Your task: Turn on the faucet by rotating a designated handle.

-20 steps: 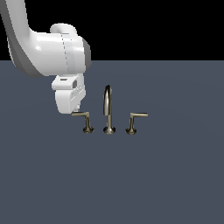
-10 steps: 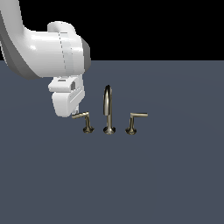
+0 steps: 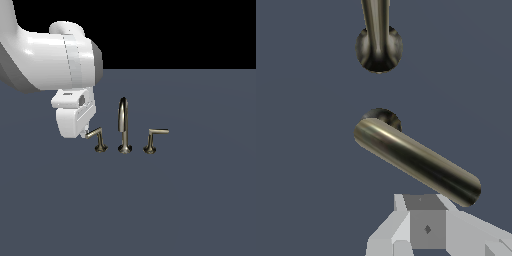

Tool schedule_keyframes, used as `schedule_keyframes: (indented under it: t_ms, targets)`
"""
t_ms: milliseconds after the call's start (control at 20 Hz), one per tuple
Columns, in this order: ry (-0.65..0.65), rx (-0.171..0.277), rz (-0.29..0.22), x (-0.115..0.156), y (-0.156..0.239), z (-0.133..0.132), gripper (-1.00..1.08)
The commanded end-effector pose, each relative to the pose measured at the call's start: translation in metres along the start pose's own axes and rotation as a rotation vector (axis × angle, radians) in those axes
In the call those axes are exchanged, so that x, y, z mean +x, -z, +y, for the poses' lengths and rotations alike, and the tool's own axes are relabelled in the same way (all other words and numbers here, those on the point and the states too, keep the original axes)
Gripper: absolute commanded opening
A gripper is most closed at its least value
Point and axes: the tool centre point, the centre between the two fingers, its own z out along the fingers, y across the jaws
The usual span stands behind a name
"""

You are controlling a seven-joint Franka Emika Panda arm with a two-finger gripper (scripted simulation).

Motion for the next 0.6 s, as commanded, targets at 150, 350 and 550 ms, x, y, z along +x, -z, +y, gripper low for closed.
schedule_keyframes:
  t_ms: [150,350,550]
  targets:
    - [-0.001,-0.006,0.004,0.017,0.0,0.012,-1.0]
    - [0.0,-0.009,0.006,0.029,0.0,0.022,-1.0]
    - [0.001,-0.011,0.007,0.037,0.001,0.029,-1.0]
